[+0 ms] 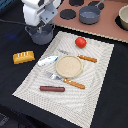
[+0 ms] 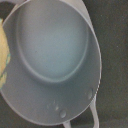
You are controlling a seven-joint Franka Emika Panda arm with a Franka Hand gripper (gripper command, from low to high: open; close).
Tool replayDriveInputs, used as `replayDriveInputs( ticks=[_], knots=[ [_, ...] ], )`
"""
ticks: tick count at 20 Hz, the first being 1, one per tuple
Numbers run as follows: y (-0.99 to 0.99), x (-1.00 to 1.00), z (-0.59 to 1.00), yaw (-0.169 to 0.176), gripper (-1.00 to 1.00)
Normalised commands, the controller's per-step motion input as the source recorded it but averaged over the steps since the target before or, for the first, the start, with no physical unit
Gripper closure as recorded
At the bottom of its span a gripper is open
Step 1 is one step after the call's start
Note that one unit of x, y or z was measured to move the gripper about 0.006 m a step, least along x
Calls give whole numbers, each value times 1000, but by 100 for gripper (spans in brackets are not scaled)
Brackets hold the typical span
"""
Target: Interact with the objects in diverse but meaningful ways.
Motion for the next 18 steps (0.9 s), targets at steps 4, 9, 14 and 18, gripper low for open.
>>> replayDriveInputs(
  ticks=[4,9,14,18],
  knots=[
    [-129,-319,-263,0,-100],
    [0,-323,-233,0,-100],
    [-2,-293,-309,0,-100],
    [0,-273,-324,0,-100]
  ],
)
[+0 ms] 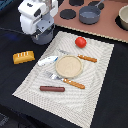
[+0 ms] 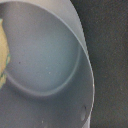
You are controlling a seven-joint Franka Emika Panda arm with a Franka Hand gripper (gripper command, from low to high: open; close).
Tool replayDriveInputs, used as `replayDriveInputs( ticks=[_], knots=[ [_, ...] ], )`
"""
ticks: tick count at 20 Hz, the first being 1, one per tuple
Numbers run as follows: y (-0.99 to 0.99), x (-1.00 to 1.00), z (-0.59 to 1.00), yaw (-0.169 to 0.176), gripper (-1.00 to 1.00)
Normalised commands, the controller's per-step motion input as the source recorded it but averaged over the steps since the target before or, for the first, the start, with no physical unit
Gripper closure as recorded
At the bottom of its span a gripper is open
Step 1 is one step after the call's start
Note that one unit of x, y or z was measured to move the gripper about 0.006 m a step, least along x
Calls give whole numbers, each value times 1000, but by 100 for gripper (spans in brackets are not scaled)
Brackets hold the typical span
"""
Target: Interact with the objects in diverse but meaningful ways.
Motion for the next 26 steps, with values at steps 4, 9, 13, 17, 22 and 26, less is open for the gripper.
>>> replayDriveInputs(
  ticks=[4,9,13,17,22,26],
  knots=[
    [0,-256,-313,0,-100],
    [0,-259,-320,0,-100],
    [0,-252,-265,0,-100],
    [0,-217,-205,0,-100],
    [0,-64,-53,0,100],
    [0,0,0,0,100]
  ],
)
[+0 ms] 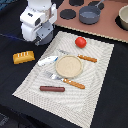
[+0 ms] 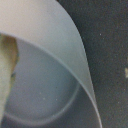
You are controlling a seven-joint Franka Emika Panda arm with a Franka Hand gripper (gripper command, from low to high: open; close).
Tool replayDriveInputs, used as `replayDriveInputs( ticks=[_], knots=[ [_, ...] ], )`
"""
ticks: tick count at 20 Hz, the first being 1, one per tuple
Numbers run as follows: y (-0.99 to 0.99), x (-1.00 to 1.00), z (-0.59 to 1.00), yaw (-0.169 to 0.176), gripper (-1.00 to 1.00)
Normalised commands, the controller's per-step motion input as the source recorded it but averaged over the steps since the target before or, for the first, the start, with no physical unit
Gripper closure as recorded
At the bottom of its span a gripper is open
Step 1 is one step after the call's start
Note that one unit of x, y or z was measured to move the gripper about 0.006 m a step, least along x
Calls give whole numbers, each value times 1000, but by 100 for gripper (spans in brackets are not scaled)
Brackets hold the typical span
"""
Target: Interact with the objects in diverse but meaningful ways.
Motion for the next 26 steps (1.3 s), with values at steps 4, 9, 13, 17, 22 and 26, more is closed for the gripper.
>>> replayDriveInputs(
  ticks=[4,9,13,17,22,26],
  knots=[
    [0,0,0,0,100],
    [0,0,0,0,100],
    [-21,-18,0,0,100],
    [-17,-265,118,5,100],
    [53,-537,815,48,100],
    [21,-366,1000,38,100]
  ],
)
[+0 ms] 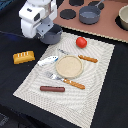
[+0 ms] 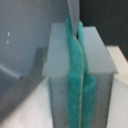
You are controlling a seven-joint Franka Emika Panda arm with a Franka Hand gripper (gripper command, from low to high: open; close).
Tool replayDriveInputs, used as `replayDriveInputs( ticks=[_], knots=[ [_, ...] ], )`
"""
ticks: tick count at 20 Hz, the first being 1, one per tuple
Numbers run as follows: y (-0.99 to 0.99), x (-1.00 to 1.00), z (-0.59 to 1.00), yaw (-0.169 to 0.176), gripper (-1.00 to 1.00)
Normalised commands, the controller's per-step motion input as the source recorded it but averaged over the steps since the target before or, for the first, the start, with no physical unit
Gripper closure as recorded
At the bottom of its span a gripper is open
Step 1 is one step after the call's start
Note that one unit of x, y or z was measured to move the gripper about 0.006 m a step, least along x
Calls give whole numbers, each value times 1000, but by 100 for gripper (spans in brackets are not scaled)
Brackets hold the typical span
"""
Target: Interact with the objects in diverse but meaningful ways.
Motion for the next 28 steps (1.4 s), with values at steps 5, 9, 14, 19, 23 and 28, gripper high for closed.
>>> replayDriveInputs(
  ticks=[5,9,14,19,23,28],
  knots=[
    [23,13,1000,9,100],
    [283,242,813,12,100],
    [611,214,456,13,100],
    [740,393,130,4,100],
    [669,294,-59,1,100],
    [559,83,-120,19,100]
  ],
)
